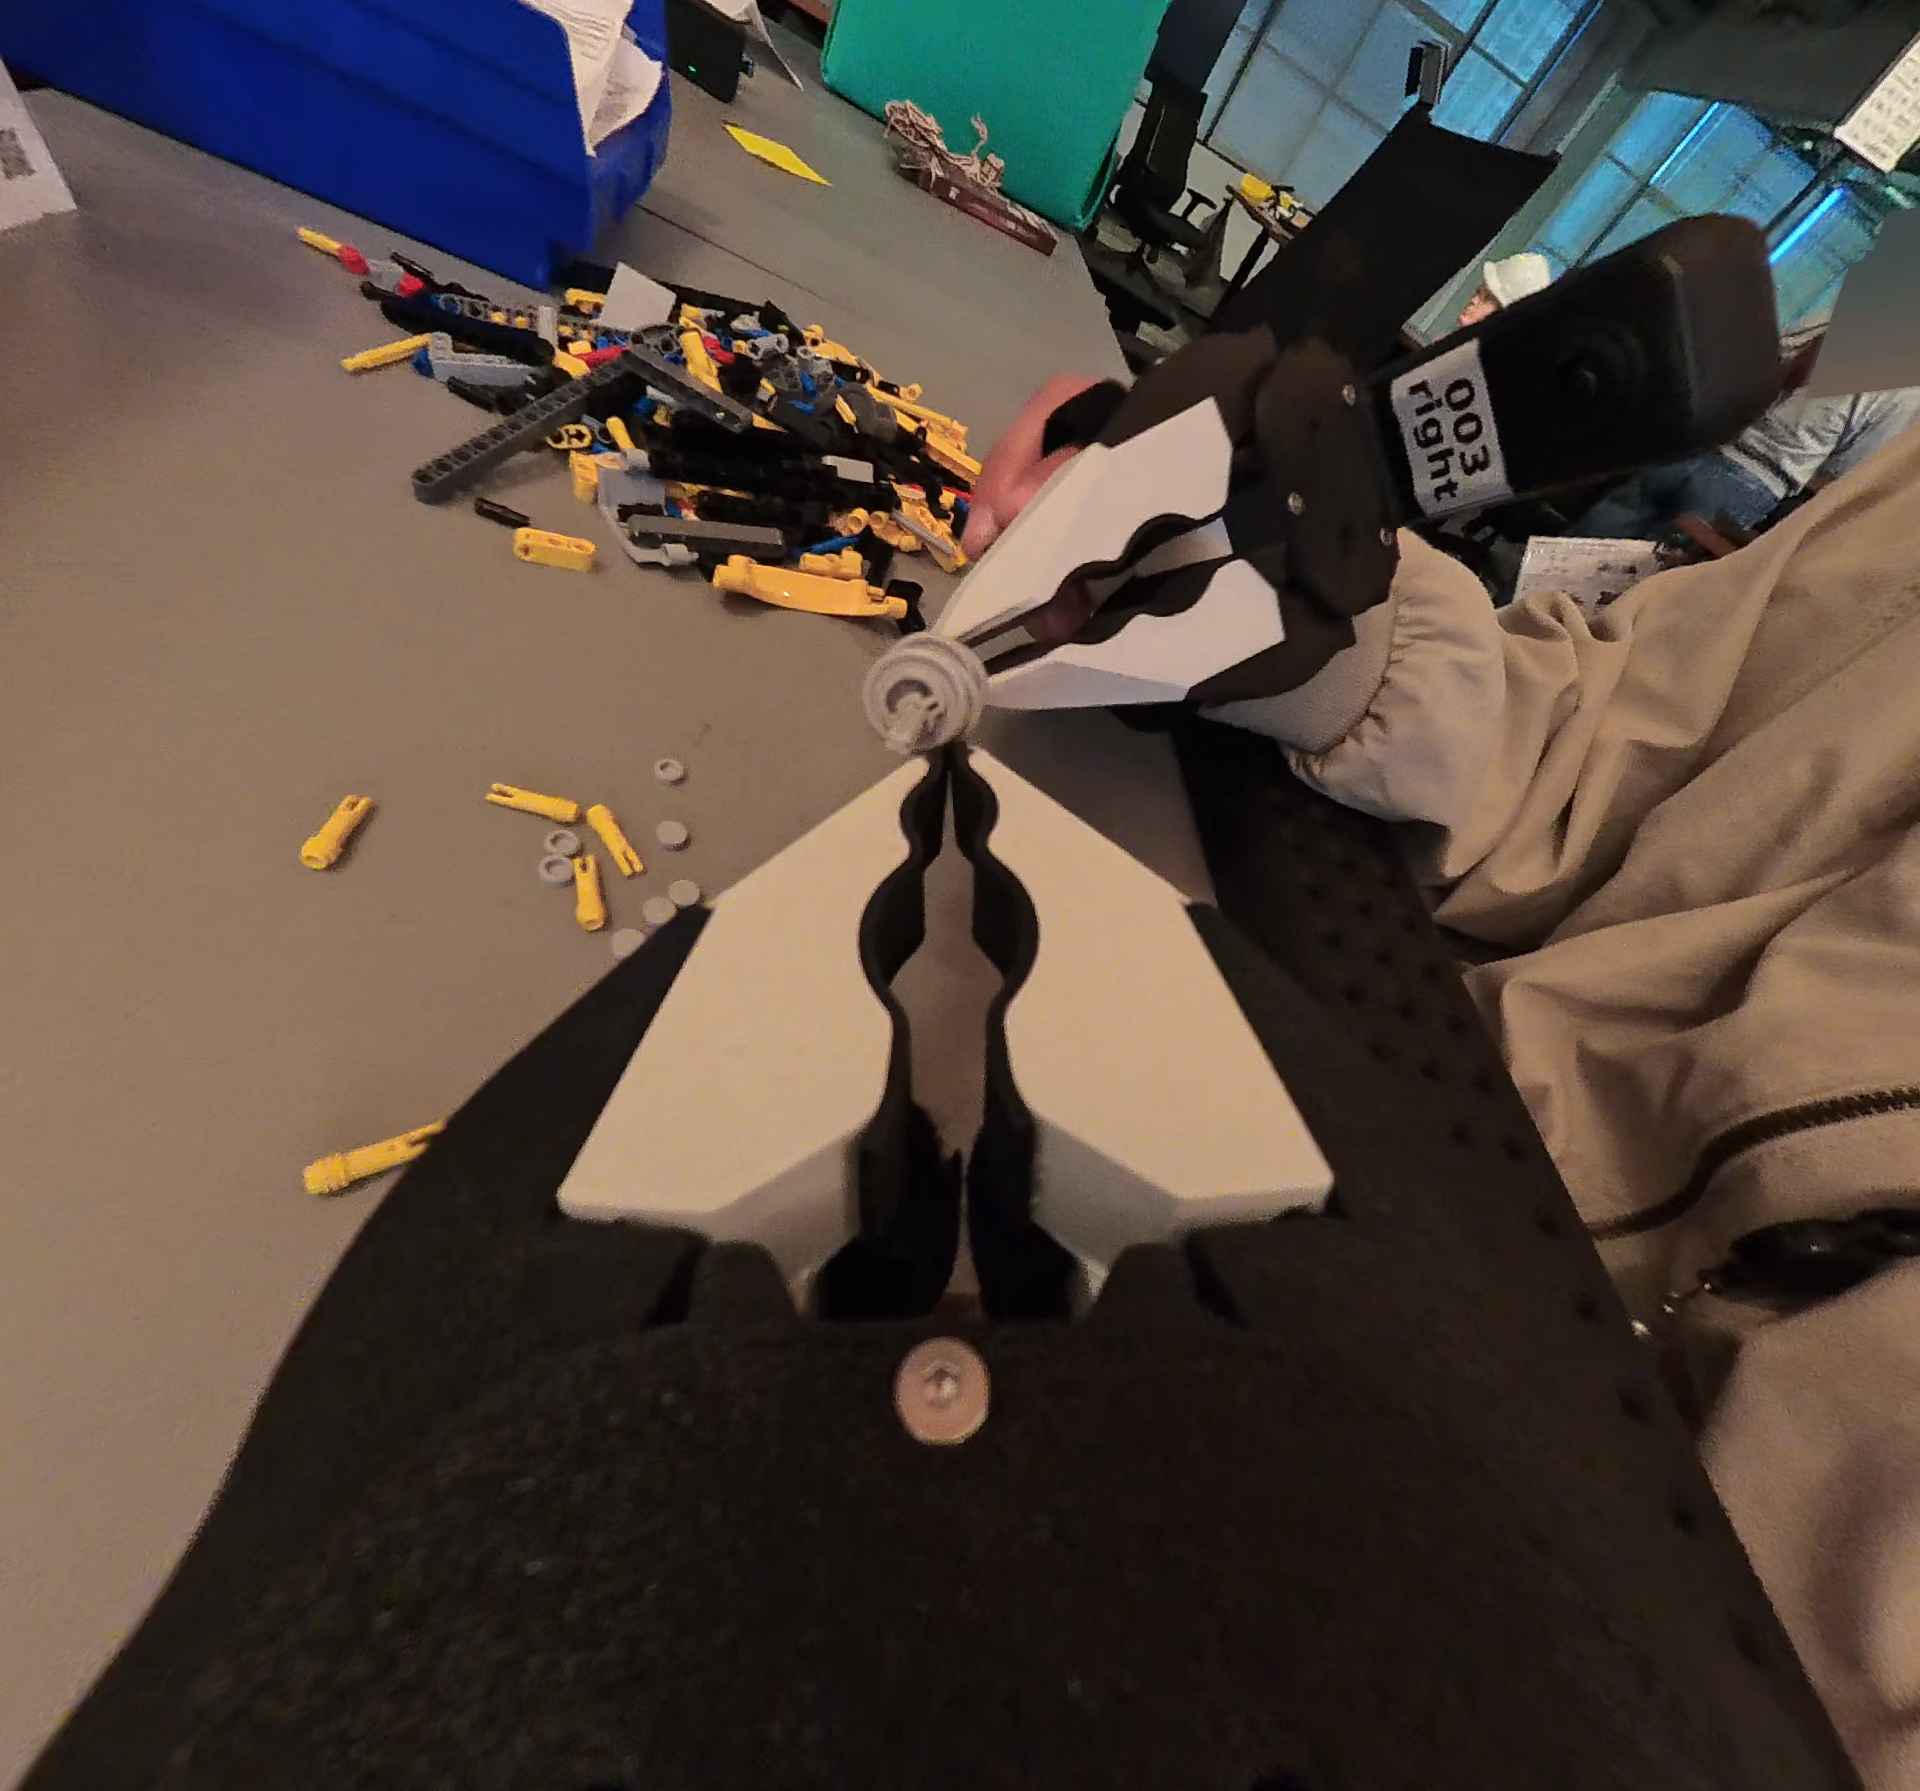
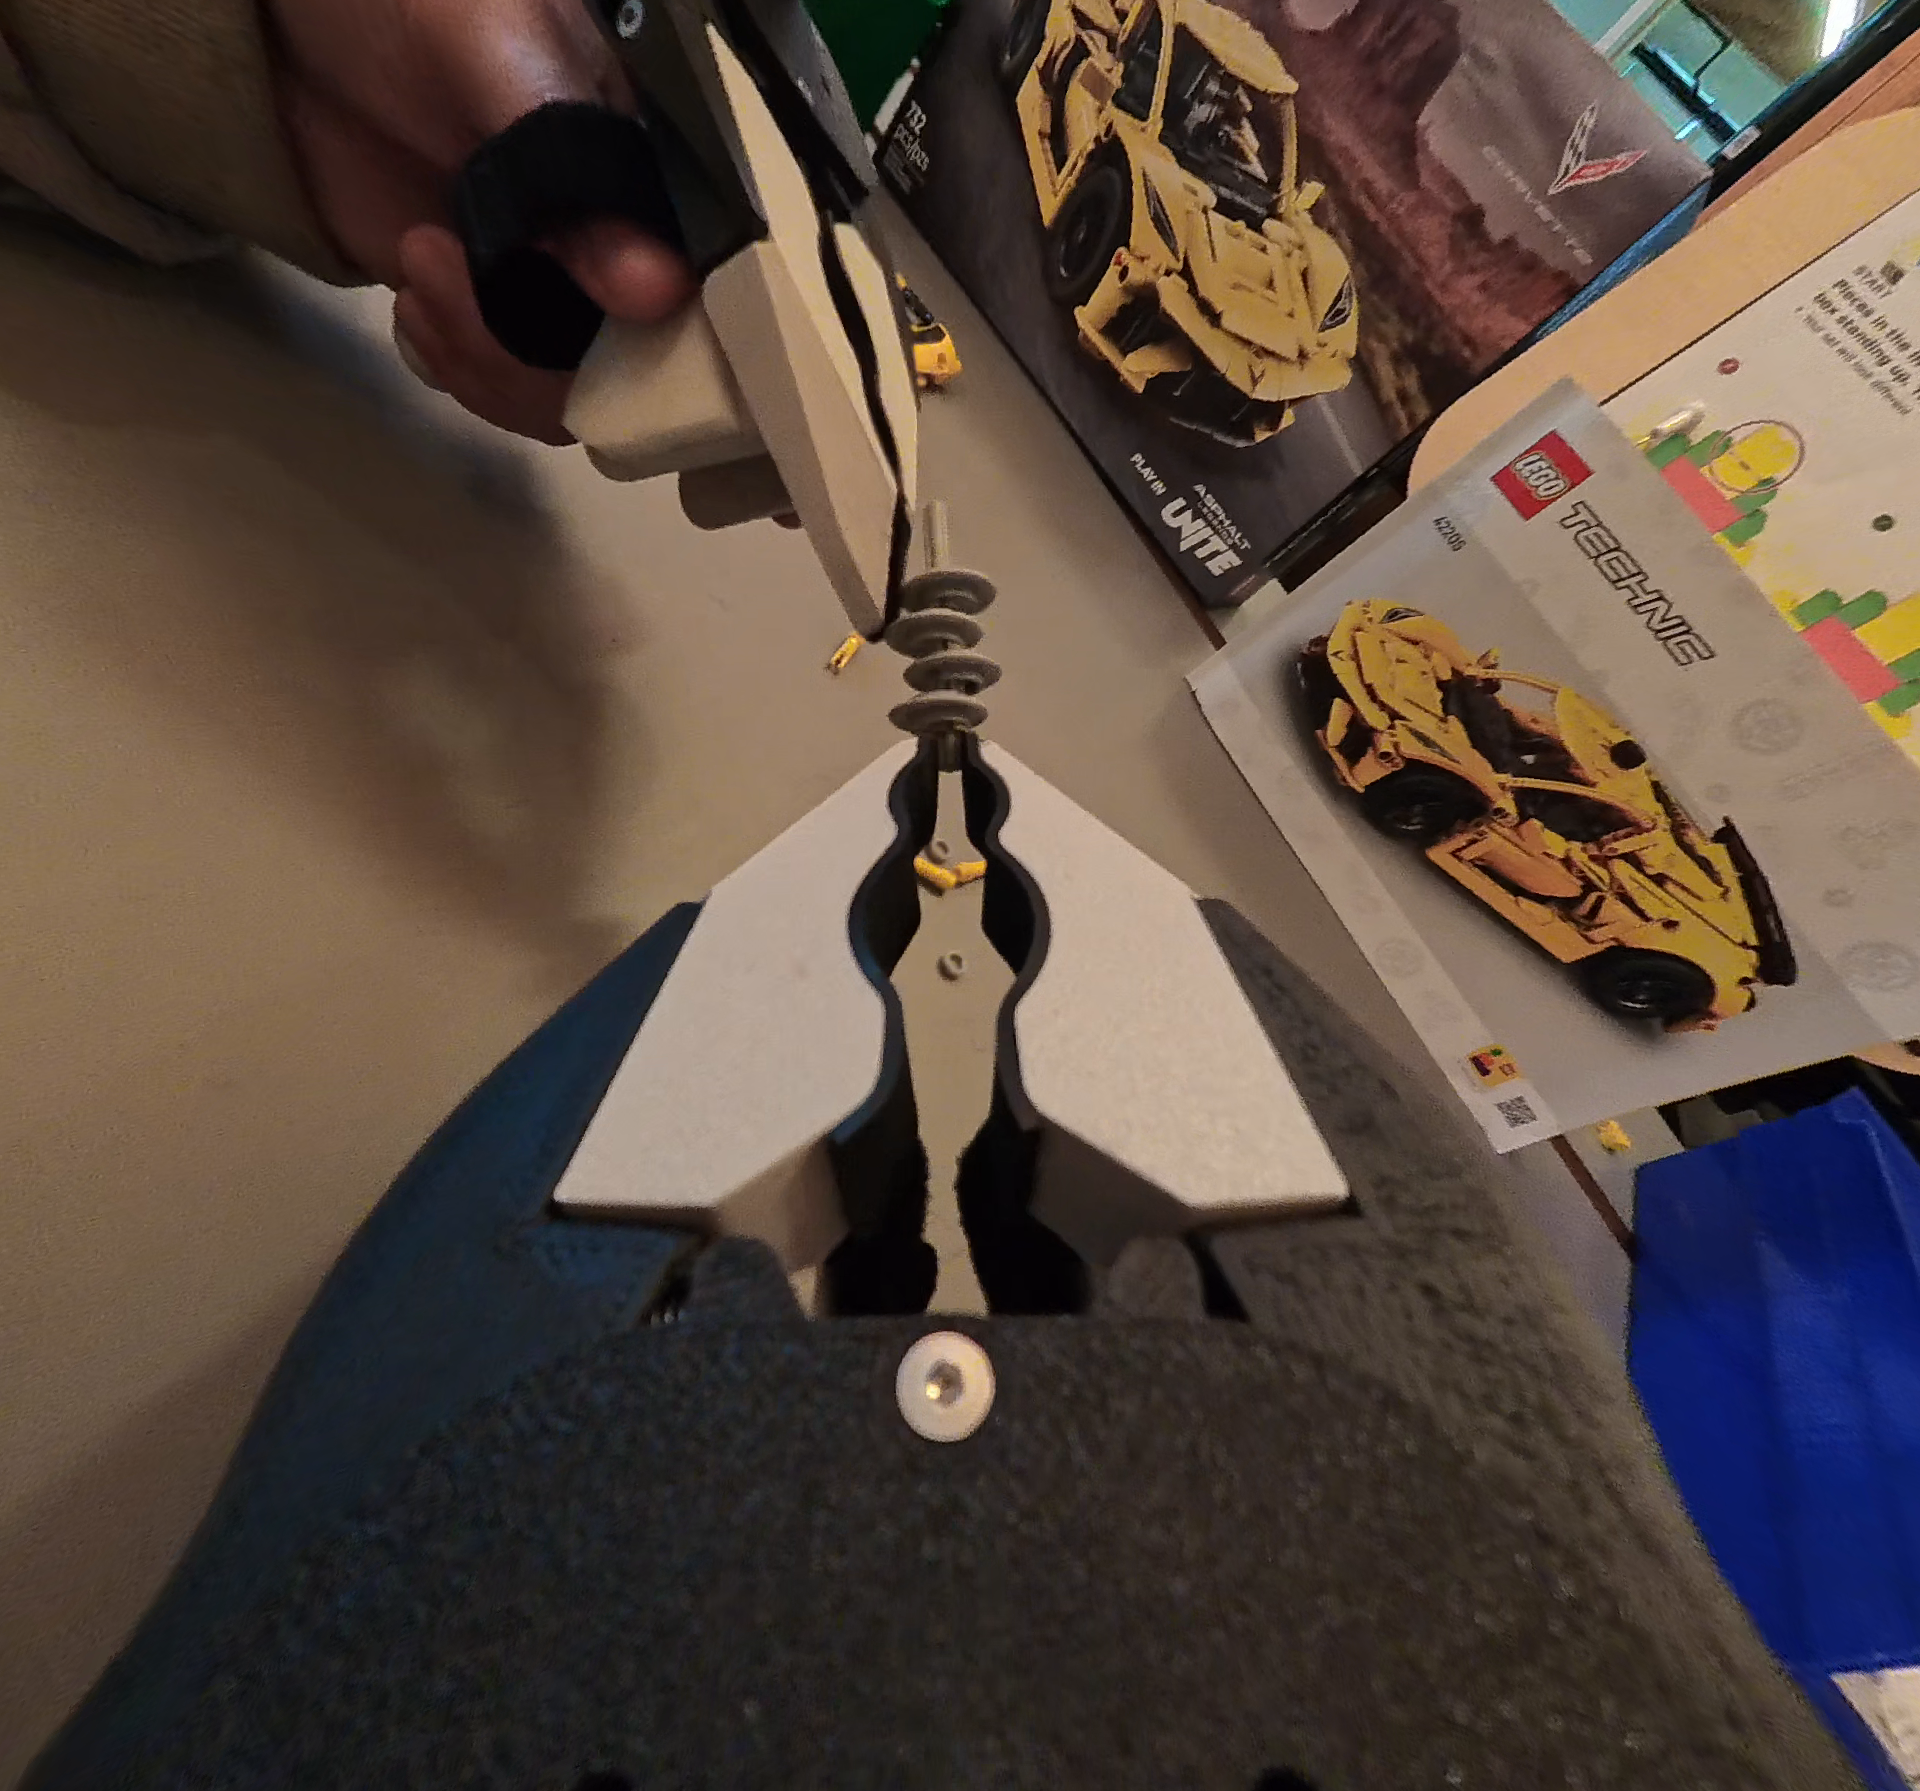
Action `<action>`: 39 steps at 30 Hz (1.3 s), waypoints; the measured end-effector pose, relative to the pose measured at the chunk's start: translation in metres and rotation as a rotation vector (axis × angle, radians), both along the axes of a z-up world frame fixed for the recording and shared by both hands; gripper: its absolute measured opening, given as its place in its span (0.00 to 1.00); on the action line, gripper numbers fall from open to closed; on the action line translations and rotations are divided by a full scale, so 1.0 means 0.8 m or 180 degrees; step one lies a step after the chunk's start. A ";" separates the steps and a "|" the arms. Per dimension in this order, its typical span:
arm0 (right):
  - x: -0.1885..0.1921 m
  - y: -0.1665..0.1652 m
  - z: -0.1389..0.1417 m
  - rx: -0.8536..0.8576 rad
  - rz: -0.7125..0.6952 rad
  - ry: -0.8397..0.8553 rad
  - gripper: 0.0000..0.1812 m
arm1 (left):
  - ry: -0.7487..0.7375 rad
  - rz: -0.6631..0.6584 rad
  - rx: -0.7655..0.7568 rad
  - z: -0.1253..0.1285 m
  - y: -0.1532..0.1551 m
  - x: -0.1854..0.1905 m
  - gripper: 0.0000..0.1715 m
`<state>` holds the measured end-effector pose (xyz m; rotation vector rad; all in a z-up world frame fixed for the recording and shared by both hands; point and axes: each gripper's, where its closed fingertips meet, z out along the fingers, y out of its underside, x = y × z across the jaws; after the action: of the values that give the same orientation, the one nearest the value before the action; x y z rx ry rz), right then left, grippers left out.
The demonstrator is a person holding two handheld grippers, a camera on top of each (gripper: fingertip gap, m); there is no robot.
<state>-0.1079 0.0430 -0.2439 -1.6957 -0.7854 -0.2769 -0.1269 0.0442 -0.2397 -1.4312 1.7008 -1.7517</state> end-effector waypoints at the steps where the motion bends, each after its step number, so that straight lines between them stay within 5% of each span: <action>1: 0.001 0.000 0.004 0.0079 -0.0033 -0.0054 0.02 | -0.0004 -0.0025 -0.0148 0.004 -0.001 0.000 0.02; 6: 0.005 -0.001 0.033 0.0575 -0.0240 -0.0443 0.02 | -0.0127 -0.0236 -0.1081 0.035 -0.002 -0.003 0.21; 11: 0.004 -0.001 0.039 0.0748 -0.0308 -0.0722 0.02 | -0.0438 -0.0109 -0.1487 0.065 0.016 -0.007 0.14; 19: 0.005 0.000 0.034 0.0726 -0.0317 -0.0796 0.02 | -0.0273 -0.0007 -0.0983 0.046 0.013 -0.004 0.04; 28: 0.000 -0.001 0.031 0.0664 -0.0224 -0.0696 0.02 | -0.0338 0.0112 -0.0994 0.048 0.021 0.000 0.03; 33: -0.011 -0.004 0.025 0.0463 -0.0090 -0.0307 0.02 | -0.0329 0.0071 -0.0979 0.047 0.019 -0.001 0.02; 37: -0.061 -0.022 0.005 -0.0359 0.0677 0.0896 0.02 | -0.0091 -0.0152 -0.1073 0.038 0.007 -0.006 0.02; 39: -0.090 -0.042 0.007 -0.0757 0.1166 0.1347 0.14 | 0.0209 -0.0246 -0.1043 0.021 0.002 -0.009 0.02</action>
<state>-0.1800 0.0096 -0.2380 -1.7085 -0.8098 0.4312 -0.1343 0.0455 -0.2228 -1.5880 1.5726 -2.1259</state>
